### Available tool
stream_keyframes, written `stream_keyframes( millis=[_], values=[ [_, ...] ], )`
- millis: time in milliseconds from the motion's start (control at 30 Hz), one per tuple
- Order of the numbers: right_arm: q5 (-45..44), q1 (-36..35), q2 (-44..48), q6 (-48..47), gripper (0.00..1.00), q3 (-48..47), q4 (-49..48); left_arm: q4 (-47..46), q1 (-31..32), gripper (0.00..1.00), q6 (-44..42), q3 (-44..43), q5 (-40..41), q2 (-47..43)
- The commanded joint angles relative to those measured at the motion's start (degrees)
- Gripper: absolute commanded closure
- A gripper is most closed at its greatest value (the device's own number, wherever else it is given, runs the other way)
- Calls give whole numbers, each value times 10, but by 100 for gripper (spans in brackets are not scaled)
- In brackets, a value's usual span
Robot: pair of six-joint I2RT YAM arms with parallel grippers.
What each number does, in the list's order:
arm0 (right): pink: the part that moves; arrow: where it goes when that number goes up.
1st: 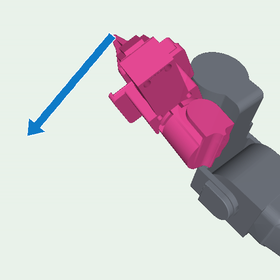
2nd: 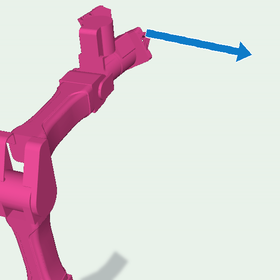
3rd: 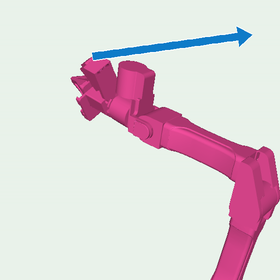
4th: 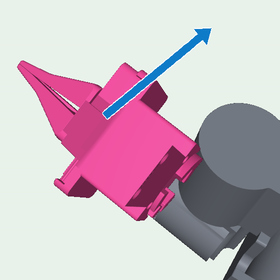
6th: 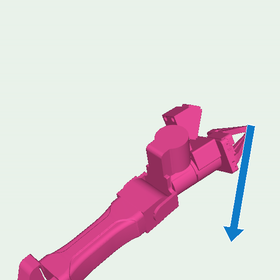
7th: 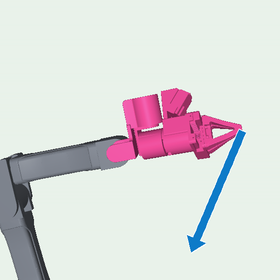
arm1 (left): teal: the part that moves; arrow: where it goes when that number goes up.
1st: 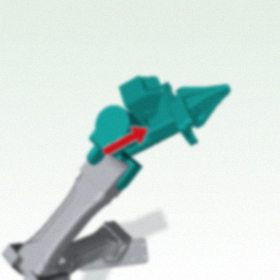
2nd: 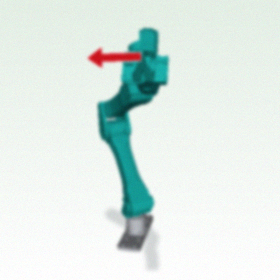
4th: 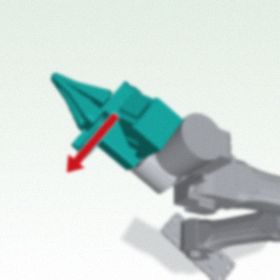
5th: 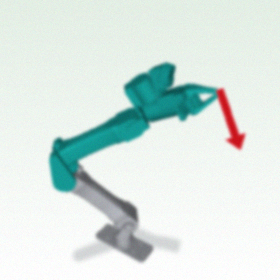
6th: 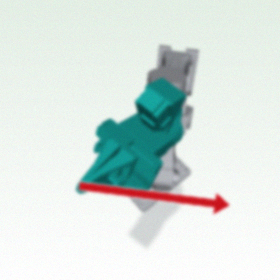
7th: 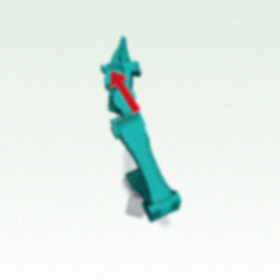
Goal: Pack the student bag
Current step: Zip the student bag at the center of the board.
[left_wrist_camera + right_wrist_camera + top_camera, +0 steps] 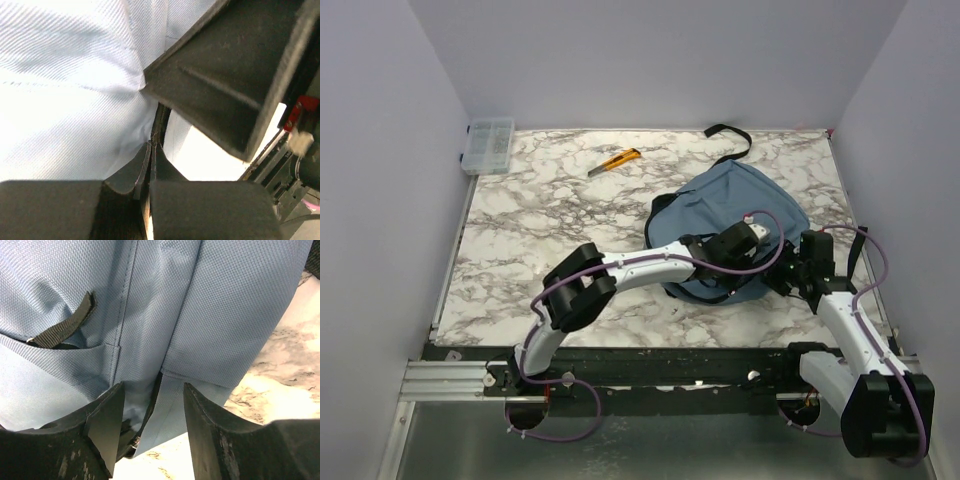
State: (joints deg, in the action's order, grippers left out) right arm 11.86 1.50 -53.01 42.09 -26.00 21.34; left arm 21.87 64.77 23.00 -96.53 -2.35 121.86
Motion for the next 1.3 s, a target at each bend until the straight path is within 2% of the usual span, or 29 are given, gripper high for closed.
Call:
stream_keyframes(
  millis=[0, 167, 300, 533, 767, 867, 933, 1067, 1133, 1267],
  values=[
    [15, -3, 2, -8, 47, -23, 42, -66, -4, 100, -6, 63, -35, -102],
    [19, -6, 29, -4, 47, -37, 79, -118, -7, 100, 7, 120, -59, -161],
    [24, -15, 50, 3, 47, -40, 100, -139, -10, 100, 19, 134, -74, -177],
    [-28, -72, 82, 15, 46, -58, 164, -167, -14, 100, 30, 161, -73, -201],
    [-27, -102, 108, 41, 46, -49, 179, -174, -15, 100, 32, 168, -73, -216],
    [-17, -101, 97, 49, 47, -27, 150, -184, -15, 100, 33, 175, -84, -226],
    [-30, -102, 90, 54, 50, -28, 133, -186, -15, 100, 35, 178, -90, -230],
    [-68, -102, 84, 66, 78, -43, 99, -186, -16, 100, 41, 206, -80, -250],
    [-78, -102, 72, 58, 99, -53, 80, -188, -18, 100, 46, 232, -65, -270],
    [-168, -102, 42, 61, 99, -96, 116, -189, -30, 100, 62, 297, -29, -325]
  ],
)
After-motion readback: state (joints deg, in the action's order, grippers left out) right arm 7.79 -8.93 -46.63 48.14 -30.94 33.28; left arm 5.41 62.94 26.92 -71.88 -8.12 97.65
